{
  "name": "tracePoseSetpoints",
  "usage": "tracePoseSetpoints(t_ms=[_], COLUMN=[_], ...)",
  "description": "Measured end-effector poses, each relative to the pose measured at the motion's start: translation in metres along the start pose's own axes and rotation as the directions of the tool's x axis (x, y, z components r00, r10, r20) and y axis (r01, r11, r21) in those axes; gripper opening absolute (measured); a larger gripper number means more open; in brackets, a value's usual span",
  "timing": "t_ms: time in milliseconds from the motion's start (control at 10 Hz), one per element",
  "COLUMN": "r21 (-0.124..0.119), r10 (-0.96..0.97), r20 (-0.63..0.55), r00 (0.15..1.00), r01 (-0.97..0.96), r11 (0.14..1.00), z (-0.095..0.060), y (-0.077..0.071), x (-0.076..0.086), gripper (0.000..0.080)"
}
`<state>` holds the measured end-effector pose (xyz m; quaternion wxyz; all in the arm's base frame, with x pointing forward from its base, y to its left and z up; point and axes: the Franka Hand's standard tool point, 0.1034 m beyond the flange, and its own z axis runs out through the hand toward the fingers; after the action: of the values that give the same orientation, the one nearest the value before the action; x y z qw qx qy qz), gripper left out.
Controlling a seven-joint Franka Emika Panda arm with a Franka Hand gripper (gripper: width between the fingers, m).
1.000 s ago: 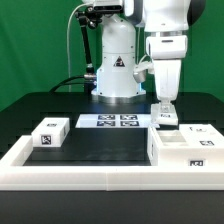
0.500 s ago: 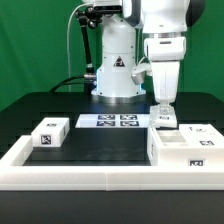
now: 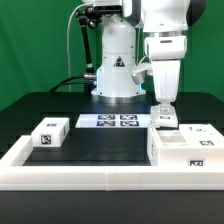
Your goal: Assemble cabinet
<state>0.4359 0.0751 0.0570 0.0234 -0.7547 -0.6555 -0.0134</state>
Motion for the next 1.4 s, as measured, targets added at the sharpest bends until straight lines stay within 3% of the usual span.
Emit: tracePoseSetpoints(t_ms=[100, 300, 500, 1100, 1400], r21=[-0.002, 0.018, 0.011, 0.01, -0.002], r10=[-0.023, -0.015, -0.008, 0.015, 0.015], r20=[-0.009, -0.004, -0.007, -0.007, -0.004], r00=[1.0, 1.0, 1.0, 1.0, 1.0], r01=[0.023, 0.015, 0.008, -0.015, -0.015], r11=[1.0, 1.0, 1.0, 1.0, 1.0], z=[0.005, 0.007, 0.005, 0.005, -0.002], y=[0.001, 0.005, 0.014, 0.012, 0.017], x=[-0.003, -0.011, -0.011, -0.008, -0.007], gripper=[0.007, 0.007, 0.007, 0.007, 0.007])
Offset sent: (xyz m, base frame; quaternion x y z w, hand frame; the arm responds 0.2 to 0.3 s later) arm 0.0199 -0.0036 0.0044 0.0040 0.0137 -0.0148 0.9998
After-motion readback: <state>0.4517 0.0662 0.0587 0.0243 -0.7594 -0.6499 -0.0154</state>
